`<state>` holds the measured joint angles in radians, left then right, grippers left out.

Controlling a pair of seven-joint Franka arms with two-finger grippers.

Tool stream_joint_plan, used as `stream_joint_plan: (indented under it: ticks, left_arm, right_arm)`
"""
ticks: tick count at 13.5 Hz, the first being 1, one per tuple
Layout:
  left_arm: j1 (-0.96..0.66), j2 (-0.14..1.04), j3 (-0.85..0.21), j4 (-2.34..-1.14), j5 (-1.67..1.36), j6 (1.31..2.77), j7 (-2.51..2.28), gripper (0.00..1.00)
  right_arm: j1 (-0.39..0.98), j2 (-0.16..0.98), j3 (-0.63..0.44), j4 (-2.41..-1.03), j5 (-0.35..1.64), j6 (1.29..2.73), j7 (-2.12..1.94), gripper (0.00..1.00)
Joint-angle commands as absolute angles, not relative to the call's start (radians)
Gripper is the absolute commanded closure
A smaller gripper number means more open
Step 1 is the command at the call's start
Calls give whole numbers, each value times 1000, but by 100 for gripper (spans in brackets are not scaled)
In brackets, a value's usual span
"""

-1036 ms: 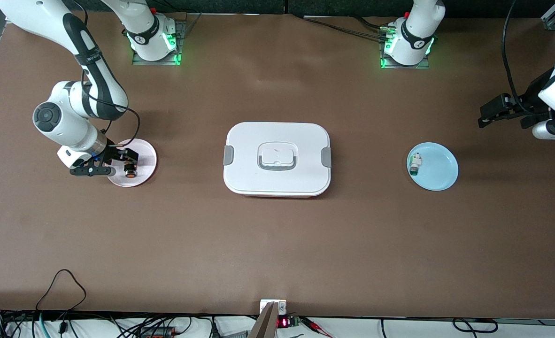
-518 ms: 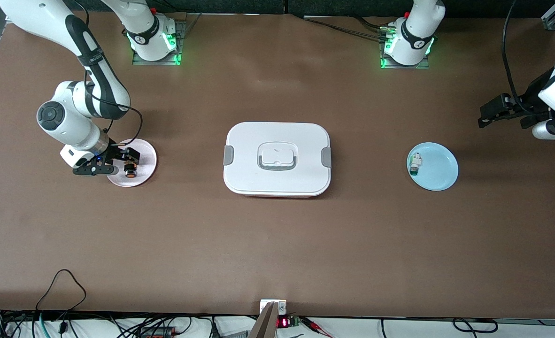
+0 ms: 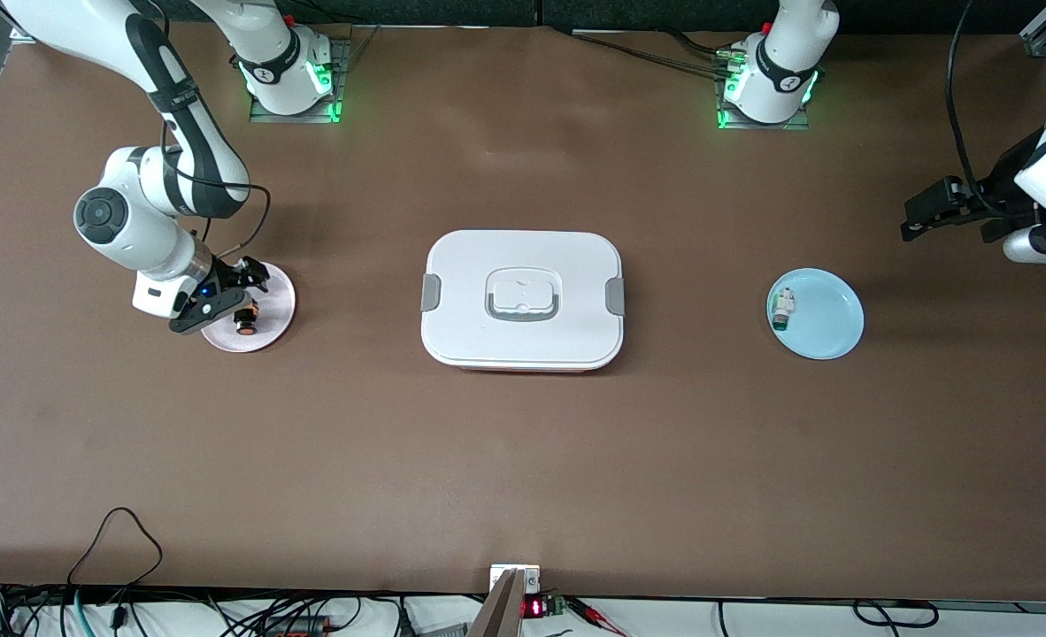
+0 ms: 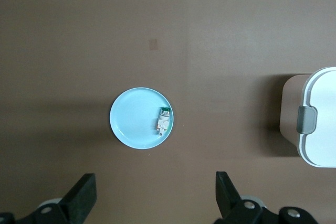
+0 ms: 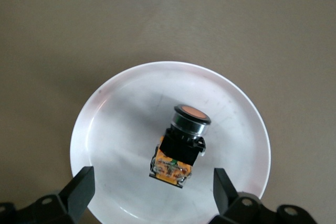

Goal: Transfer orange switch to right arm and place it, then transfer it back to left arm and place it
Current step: 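Close the right gripper on the orange switch on the white plate, then lift the switch off the white plate with the right gripper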

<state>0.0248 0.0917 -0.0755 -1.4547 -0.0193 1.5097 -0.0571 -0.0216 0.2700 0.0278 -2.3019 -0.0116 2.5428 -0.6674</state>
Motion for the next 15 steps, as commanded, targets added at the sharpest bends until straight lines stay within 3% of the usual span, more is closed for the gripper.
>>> stream_joint_plan:
  ticks: [1,9,15]
  left_arm:
    - [32,94,-83,-1448,-8,1511,-49,0]
    - [32,94,-83,-1448,-8,1511,-51,0]
    - [32,94,-83,-1448,-8,1511,-51,0]
  right_arm:
    - [-25,252,31,-2310,-21,2533,-1013,0]
    - [-40,344,31,-2295,-23,2772,-1668,0]
    - [-40,348,31,-2301,-23,2723,-1744,0]
